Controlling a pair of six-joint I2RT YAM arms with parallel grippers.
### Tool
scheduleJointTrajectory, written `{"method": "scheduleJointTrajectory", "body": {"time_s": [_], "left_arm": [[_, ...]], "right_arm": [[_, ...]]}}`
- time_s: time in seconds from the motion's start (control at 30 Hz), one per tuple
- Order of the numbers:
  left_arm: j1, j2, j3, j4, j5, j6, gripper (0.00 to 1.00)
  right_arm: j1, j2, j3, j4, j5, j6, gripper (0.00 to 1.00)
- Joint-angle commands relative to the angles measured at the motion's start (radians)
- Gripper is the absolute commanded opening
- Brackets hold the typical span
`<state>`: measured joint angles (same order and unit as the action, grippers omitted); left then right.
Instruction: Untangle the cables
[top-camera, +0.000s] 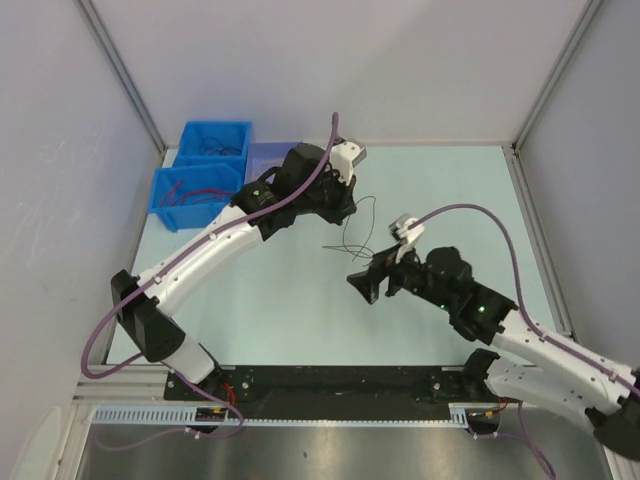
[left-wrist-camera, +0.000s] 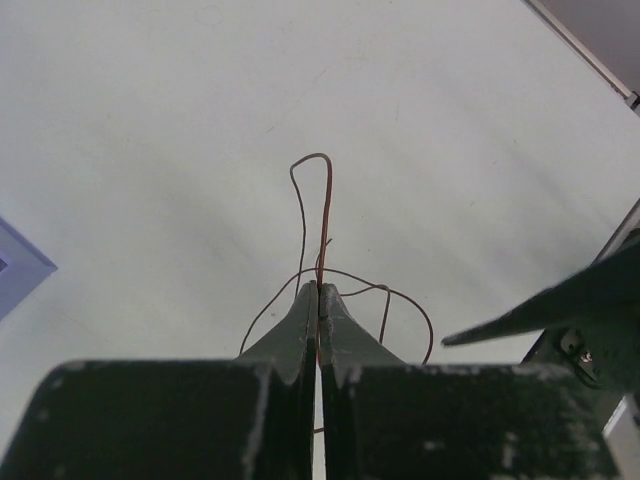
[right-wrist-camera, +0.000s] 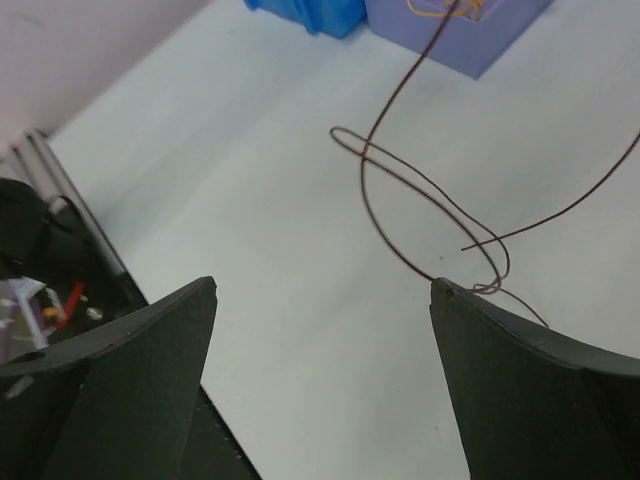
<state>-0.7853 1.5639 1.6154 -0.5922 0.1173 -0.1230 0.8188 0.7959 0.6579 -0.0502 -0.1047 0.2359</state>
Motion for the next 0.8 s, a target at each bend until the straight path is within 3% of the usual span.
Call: {"method": "scheduleJointTrajectory", "body": {"time_s": [0.0, 0.07, 0.37, 0.77], "left_arm": [[0.014, -0.004, 0.055, -0.004, 0.058, 0.0, 0.0], [0.015, -0.002, 0.054, -0.006, 0.064, 0.0, 0.0], [0.021, -0.001, 0.055, -0.018, 0.071, 0.0, 0.0], [0.055, 0.013, 0.07, -0.023, 0.084, 0.0, 0.0]], "right_arm": [[0.207, 0.086, 0.068, -0.01, 0.5, -0.167, 0.93], [0.264, 0.144, 0.074, 0.019, 0.58, -0.176, 0.93], [0.276, 0.178, 0.089, 0.128, 0.648, -0.231, 0.91], [0.332, 0.131, 0.12, -0.003, 0.639, -0.196, 0.89]]}}
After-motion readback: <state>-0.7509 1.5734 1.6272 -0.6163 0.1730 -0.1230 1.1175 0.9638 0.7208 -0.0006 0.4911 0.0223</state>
